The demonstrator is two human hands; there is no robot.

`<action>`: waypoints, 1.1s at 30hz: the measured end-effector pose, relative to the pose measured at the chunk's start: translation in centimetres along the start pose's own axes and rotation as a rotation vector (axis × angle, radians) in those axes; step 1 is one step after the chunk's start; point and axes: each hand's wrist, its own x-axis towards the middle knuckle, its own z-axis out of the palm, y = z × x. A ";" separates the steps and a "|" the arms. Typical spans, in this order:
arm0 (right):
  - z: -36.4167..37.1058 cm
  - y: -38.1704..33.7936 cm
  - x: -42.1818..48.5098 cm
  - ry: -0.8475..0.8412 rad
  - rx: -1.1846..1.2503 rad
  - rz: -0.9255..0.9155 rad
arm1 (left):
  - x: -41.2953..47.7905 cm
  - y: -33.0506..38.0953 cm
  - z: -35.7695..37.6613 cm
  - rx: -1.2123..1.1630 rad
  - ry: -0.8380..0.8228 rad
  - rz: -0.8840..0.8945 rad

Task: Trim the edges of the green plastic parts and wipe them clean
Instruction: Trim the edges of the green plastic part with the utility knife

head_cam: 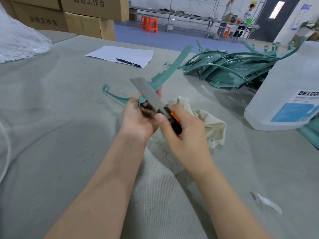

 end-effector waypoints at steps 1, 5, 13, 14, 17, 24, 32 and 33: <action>0.2 -0.1 -0.1 -0.037 -0.003 -0.024 | -0.1 0.0 -0.2 -0.024 -0.054 -0.011; 0.3 -0.3 -0.4 -0.139 0.002 -0.089 | -0.3 0.2 -0.7 0.008 -0.125 0.056; -4.2 0.6 1.9 0.427 0.435 0.330 | 0.1 1.7 -0.6 0.578 -0.105 0.078; -4.8 0.9 2.0 0.414 0.525 0.466 | 0.1 1.7 -0.8 0.652 -0.151 0.055; -5.8 1.3 2.1 0.225 0.922 0.789 | -0.2 1.9 -0.9 0.823 -0.184 -0.052; -6.3 0.8 2.0 0.045 0.985 0.812 | 0.2 1.5 -0.7 0.766 -0.155 -0.044; -5.2 1.4 2.2 0.414 1.016 0.712 | -0.4 -1.6 0.1 0.552 -0.365 -0.069; -5.0 1.4 2.2 0.402 1.014 0.689 | -0.6 -2.2 0.2 0.564 -0.366 -0.063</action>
